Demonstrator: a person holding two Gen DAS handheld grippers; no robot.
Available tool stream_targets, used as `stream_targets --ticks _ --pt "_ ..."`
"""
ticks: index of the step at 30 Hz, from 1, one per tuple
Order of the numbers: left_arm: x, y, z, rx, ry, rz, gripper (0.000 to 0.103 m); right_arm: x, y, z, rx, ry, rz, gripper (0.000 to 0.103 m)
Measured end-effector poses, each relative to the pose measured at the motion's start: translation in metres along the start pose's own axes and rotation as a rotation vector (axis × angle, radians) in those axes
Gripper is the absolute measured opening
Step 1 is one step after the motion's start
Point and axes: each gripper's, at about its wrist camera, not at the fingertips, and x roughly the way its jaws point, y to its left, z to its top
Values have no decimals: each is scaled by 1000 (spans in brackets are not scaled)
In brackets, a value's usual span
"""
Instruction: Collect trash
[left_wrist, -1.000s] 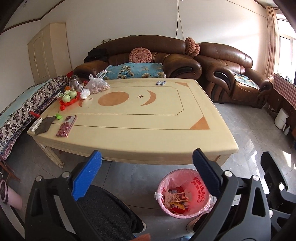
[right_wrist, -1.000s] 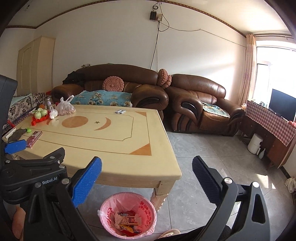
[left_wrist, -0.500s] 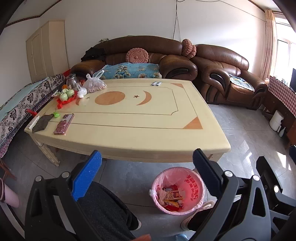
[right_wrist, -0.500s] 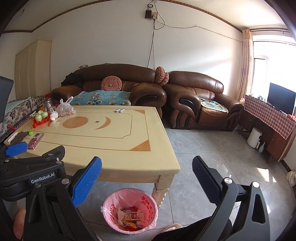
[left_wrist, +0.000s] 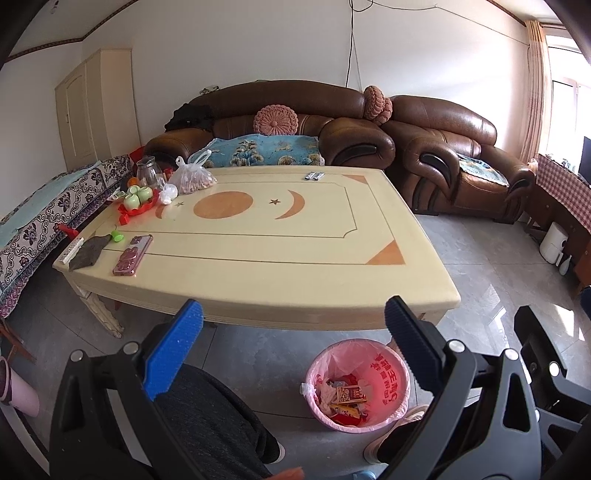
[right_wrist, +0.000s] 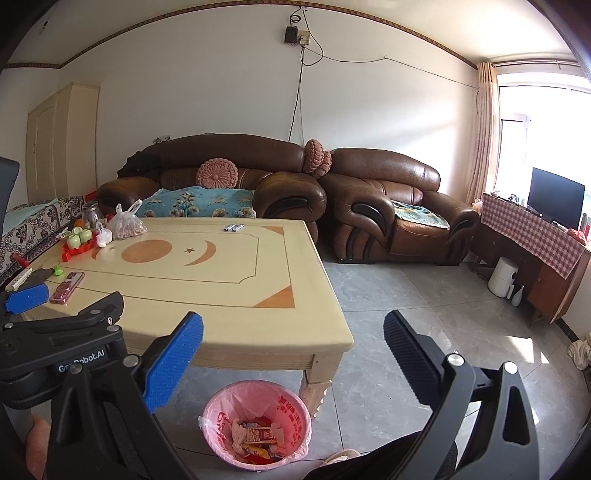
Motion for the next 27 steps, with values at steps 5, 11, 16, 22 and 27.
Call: stream_targets --ticks 5,11,16,22,27 --pt "-2 1 1 -4 2 -1 96 0 0 0 -1 1 0 96" --pt "-4 2 4 -9 -5 5 96 -1 -1 2 -7 -8 -2 96" --pt "-5 2 4 -5 -8 -1 96 -2 -2 2 -3 -10 6 96" --pt "-8 0 4 -5 -13 -5 96 -3 -3 4 0 -18 5 96" --pt "-9 -1 5 -3 -16 -4 96 -4 -3 4 1 -22 3 96"
